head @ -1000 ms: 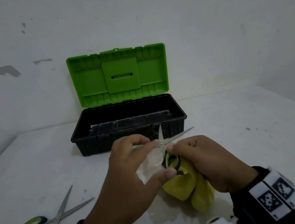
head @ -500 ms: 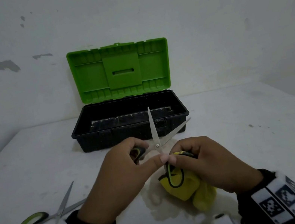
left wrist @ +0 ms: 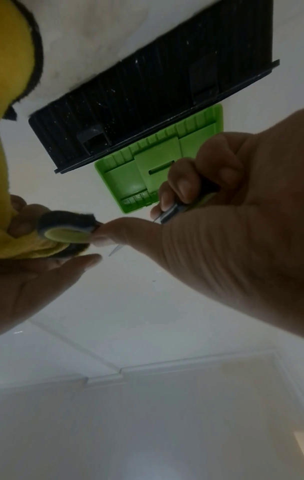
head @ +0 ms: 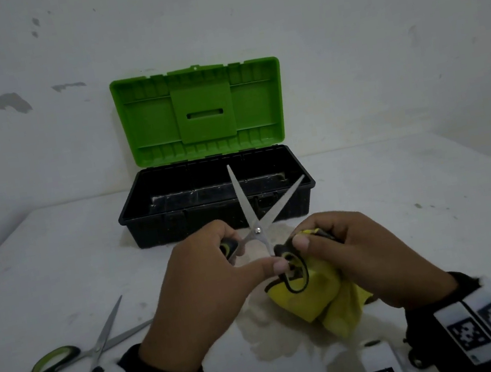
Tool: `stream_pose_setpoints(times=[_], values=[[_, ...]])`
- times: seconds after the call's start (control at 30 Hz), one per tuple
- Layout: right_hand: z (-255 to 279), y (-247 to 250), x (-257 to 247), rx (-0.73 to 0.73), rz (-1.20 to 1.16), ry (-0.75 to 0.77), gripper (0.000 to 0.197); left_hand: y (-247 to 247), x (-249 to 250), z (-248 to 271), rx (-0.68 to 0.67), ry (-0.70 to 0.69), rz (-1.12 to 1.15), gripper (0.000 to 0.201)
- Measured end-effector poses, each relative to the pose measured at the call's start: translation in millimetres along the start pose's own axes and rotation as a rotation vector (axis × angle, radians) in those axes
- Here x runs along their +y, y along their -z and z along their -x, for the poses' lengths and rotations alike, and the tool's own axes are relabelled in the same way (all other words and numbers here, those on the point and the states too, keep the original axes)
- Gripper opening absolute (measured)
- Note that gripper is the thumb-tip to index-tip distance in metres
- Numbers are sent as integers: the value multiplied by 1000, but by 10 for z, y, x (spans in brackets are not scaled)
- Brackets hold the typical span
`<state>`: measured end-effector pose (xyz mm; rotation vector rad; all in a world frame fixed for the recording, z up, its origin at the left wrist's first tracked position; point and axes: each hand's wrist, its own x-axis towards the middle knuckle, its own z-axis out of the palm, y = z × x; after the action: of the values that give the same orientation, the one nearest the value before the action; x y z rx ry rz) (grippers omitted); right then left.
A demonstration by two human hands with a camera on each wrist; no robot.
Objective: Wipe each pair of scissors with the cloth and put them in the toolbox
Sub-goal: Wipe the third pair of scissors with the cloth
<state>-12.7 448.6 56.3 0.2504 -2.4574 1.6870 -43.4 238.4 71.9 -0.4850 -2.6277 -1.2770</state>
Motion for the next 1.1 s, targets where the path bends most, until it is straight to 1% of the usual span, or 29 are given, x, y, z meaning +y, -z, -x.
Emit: stream_pose_setpoints(times=[0.07,0.13,0.2,0.3,0.37,0.47,0.6,0.73,0.83,0.93,1.0,1.1], values=[[0,63,31,94,-54,-34,14,17,-12,-14,39,13,-23,50],[8,118,43,174,-69,-21,17,14,-18,-18,48,20,-38,50],[16,113,6,252,-126,9,15,-5,-7,-13,45,34,-31,50],[33,22,-55,283,-314,42,20,-52,35,-3,25,55,-29,50],[32,-45,-72,275,-366,51,21,-75,50,6,12,64,-38,49],[21,-157,-65,285,-336,64,16,-90,56,20,12,74,-53,51],[38,-299,-14,330,-229,55,11,-109,103,51,11,57,-96,51],[39,-402,6,384,-246,-19,10,-136,109,61,31,41,-144,53],[44,-439,-1,365,-226,-65,7,-141,111,60,56,25,-184,52],[61,-446,-24,350,-195,-60,13,-142,118,66,52,20,-195,52],[55,-428,-43,366,-180,-49,14,-143,127,80,40,21,-204,53],[-5,-373,-16,463,-192,-36,22,-142,150,86,39,31,-178,54]])
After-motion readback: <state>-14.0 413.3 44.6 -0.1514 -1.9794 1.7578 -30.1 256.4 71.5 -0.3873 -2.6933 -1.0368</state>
